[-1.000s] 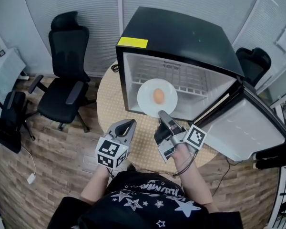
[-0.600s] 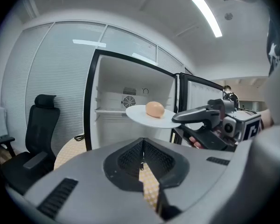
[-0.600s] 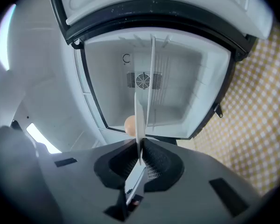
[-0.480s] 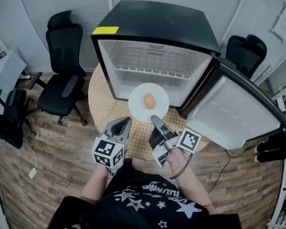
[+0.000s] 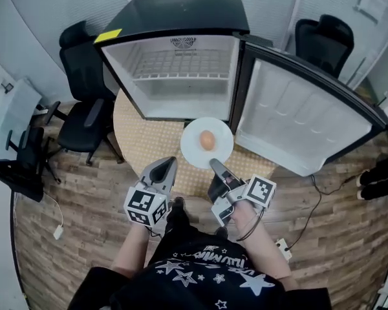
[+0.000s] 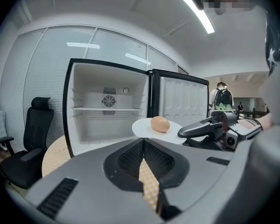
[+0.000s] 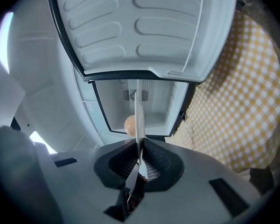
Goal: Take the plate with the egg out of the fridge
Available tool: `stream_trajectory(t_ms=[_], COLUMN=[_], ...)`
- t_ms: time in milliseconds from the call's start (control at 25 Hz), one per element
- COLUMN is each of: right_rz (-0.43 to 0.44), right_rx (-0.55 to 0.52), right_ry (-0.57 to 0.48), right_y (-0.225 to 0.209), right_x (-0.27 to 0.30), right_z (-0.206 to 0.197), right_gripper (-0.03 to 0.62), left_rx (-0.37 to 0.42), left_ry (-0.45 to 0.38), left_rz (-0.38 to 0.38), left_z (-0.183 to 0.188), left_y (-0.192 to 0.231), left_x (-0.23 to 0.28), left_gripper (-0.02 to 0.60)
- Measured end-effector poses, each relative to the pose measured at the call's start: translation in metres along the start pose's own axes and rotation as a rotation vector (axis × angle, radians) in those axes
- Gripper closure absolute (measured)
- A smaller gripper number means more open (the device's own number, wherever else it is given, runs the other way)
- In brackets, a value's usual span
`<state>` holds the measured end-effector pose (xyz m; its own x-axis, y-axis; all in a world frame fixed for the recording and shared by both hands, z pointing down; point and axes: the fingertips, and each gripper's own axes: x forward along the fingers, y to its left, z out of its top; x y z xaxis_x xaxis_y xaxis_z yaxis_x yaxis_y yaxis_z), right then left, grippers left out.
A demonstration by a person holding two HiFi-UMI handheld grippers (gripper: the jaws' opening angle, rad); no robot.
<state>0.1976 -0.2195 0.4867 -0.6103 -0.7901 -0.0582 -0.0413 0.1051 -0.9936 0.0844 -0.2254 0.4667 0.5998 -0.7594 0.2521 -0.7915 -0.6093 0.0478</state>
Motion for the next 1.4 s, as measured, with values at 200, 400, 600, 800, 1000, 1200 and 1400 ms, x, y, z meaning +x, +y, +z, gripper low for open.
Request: stream_trajectory(t_ms=[200,400,600,800,1000,1200,1400], right_rz=[-0.008,-0.015,-0.001,-0.032,-0.058,-0.046,-0.040], right_rx=[0.026,0.038,0.046,0.027,0.004,-0.014,-0.028], right_ry=[0.052,0.061,0.047,0.034,0.033,0.045,0.042], right_y=[-0.013,-0.024,-0.032,-0.042,-0.042,-0.023,-0.009], right_x=[-0.045,-0.073,-0.083,-0.093,-0.093,-0.083,-0.083], right_z=[-0.006,-0.004,-0.006,-0.011,-0.036,-0.076,-0.114], right_gripper=[0.553,0.553,0.553,0.553,0.552,0.551,0.553], left_rx=[-0.021,-0.019,-0.004,0.023,0.033,0.013,-0.003], left_ry=[0.005,0.041,0.043,0.028,0.004,-0.007,-0.017], left_rz=[0.058,0.049,0.058,0.010,-0.020,0.014,0.014], left_z=[-0.011,-0.024,-0.024,-0.023,-0.023,-0.032,-0.039], left_y=[-0.033,-0.066,-0.073,-0.091,-0.088,-0.068,-0.058], left_x=[-0.015,-0.028,-0.036,-0.033,-0.059,-0.106,-0.144], left_gripper=[0.574,0.574,0.574,0.574,0.574,0.574,0.574])
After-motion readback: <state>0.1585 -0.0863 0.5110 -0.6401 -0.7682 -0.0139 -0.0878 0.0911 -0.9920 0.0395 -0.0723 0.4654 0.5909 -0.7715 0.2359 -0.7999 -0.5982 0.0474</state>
